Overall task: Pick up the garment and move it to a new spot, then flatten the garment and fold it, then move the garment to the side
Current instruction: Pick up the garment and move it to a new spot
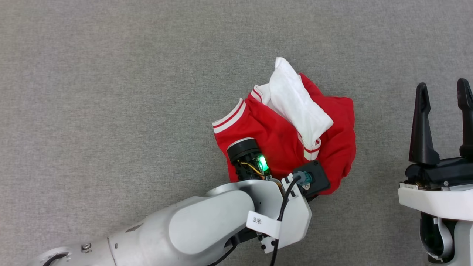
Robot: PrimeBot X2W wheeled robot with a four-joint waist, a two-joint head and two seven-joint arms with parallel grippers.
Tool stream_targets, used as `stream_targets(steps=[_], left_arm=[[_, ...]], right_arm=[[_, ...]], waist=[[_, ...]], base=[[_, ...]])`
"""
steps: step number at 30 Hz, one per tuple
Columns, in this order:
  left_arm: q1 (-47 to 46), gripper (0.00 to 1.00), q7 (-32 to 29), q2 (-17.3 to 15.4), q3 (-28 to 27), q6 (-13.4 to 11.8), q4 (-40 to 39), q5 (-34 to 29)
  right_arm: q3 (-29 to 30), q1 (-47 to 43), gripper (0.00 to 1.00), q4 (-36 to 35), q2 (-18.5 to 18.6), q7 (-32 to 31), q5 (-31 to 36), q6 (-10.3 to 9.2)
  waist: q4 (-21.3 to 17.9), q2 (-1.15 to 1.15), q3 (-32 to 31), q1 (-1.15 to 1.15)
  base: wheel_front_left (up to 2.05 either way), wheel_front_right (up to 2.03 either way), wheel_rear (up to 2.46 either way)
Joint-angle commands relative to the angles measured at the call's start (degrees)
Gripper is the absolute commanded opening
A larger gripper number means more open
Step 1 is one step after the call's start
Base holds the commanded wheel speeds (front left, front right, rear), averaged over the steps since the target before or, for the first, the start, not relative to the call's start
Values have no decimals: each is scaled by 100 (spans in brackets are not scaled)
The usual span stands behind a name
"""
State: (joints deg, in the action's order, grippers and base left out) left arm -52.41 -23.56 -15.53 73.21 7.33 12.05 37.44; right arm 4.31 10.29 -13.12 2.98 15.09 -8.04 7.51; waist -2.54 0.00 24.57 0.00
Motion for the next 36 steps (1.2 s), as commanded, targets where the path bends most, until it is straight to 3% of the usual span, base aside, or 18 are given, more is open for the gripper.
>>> stream_targets(steps=[1,2,3,4,10,18,24,29,36], left_arm=[[85,0,150,10,25,11,76,-11],[34,57,289,21,24,6,133,-50],[34,57,289,21,24,6,133,-50],[-75,100,672,76,15,4,284,-73],[-12,100,1857,245,-371,-105,539,5],[193,100,2867,93,-854,-709,406,-155],[476,100,3615,-294,-1387,-1533,311,-370],[948,100,3855,-555,-1962,-2197,156,-520],[2127,100,3880,-790,-3353,-2896,-541,-945]], right_arm=[[15,-9,100,34,-19,12,28,-4],[18,-31,100,56,-19,12,42,-4],[18,-31,100,56,-19,12,42,-4],[24,-86,100,104,-18,12,55,-4],[42,-272,100,202,-18,12,35,-4],[77,-516,100,301,-18,12,37,-4],[71,-698,100,367,-18,12,41,-4],[94,-810,100,431,-18,12,44,-4],[103,-920,100,508,-18,12,62,-4]], waist=[[47,0,-38,0],[72,0,-73,0],[72,0,-73,0],[122,0,-174,0],[245,0,-587,0],[427,0,-1035,0],[539,0,-1303,0],[617,0,-1460,0],[647,0,-1609,0]], base=[[0,0,0],[0,0,0],[0,0,0],[0,0,0],[0,0,0],[0,0,0],[0,0,0],[0,0,0],[0,0,0]])
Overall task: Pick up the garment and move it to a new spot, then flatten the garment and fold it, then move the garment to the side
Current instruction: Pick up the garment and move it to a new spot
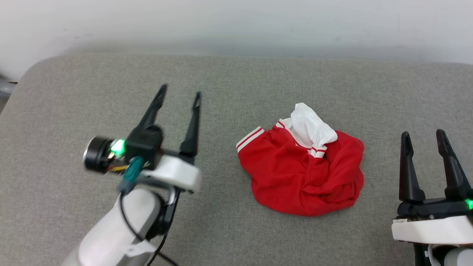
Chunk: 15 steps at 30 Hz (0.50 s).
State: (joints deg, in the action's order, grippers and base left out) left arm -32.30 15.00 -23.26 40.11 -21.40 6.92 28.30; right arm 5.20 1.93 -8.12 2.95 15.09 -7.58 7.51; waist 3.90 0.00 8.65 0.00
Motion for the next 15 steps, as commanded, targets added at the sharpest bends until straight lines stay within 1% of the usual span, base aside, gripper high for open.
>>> stream_targets(steps=[1,2,5,7,10,15], left_arm=[[307,100,24,-24,-250,-76,-128,-101],[500,100,24,-24,-482,-135,-219,-184],[1109,100,21,49,-1067,-206,-417,-450],[1481,100,20,137,-1422,-178,-494,-612],[1984,100,20,317,-1883,-60,-609,-838],[2648,100,21,627,-2417,257,-641,-1227]], right_arm=[[20,-98,100,26,-14,12,20,-4],[23,-105,100,34,-14,12,23,-4],[54,-151,100,84,-14,12,36,-4],[73,-190,100,132,-14,11,44,-4],[95,-246,100,216,-14,12,44,-4],[95,-354,100,395,-14,12,6,-4]], waist=[[4,0,-36,0],[6,0,-50,0],[14,0,-112,0],[14,0,-156,0],[8,0,-237,0],[-23,0,-361,0]], base=[[0,0,0],[0,0,0],[0,0,0],[0,0,0],[0,0,0],[0,0,0]])
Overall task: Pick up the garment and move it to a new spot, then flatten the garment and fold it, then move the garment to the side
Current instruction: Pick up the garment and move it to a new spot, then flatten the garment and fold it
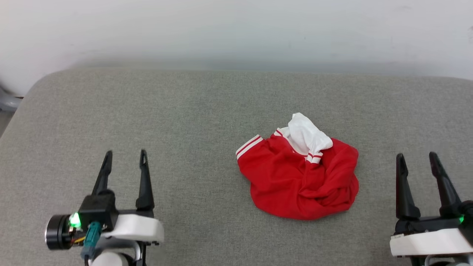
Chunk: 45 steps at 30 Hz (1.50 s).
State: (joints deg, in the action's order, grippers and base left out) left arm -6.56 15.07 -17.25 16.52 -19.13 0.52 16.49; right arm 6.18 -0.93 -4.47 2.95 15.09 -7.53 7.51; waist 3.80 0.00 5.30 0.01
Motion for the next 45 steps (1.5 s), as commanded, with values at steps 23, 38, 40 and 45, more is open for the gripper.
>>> stream_targets(steps=[23,38,40,45], left_arm=[[990,100,15,1001,-1243,1401,220,-1098],[1073,100,15,1203,-1459,1666,313,-1327],[1079,100,15,1218,-1479,1694,323,-1353],[1085,100,15,1247,-1511,1726,351,-1383]], right_arm=[[-161,-486,100,529,-14,12,-177,-4],[-195,-491,100,591,-14,12,-183,-4],[-200,-479,100,593,-14,12,-182,-4],[-209,-460,100,583,-14,12,-185,-4]], waist=[[-17,0,-371,-1],[22,0,-461,-1],[22,0,-460,-1],[22,0,-459,-1]], base=[[0,0,0],[0,0,0],[0,0,0],[0,0,0]])
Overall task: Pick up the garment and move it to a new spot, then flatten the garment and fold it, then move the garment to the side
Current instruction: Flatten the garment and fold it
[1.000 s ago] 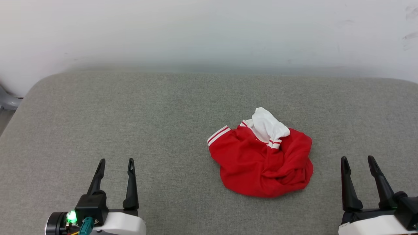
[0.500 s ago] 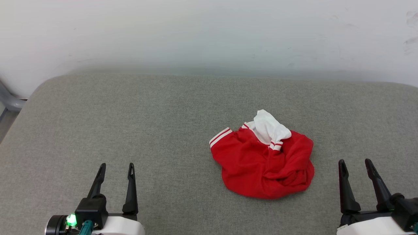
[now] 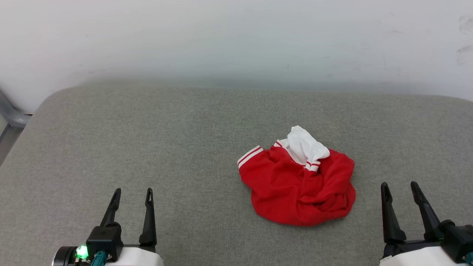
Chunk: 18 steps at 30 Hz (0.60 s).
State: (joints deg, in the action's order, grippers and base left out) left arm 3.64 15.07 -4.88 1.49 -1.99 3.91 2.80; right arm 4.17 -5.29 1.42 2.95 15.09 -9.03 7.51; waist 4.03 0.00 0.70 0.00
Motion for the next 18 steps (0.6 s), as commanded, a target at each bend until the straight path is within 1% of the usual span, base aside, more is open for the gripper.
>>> stream_targets(steps=[1,8,13,16,18], left_arm=[[66,100,15,17,-19,26,20,-18],[4,100,15,67,-31,74,65,-58],[-79,100,15,95,-27,83,41,-58],[-161,100,15,107,-21,100,20,-53],[-222,100,15,119,-16,103,3,-51]], right_arm=[[-12,-21,100,-11,-14,12,-32,-4],[-2,262,100,-198,-14,12,199,-4],[-9,938,100,-438,-7,12,486,-4],[-97,1563,100,-460,199,12,553,-4],[-256,2063,100,-365,412,12,524,-4]], waist=[[-1,0,3,0],[31,0,2,0],[97,0,96,0],[161,0,217,0],[208,0,317,0]], base=[[0,0,0],[0,0,0],[0,0,0],[0,0,0],[0,0,0]])
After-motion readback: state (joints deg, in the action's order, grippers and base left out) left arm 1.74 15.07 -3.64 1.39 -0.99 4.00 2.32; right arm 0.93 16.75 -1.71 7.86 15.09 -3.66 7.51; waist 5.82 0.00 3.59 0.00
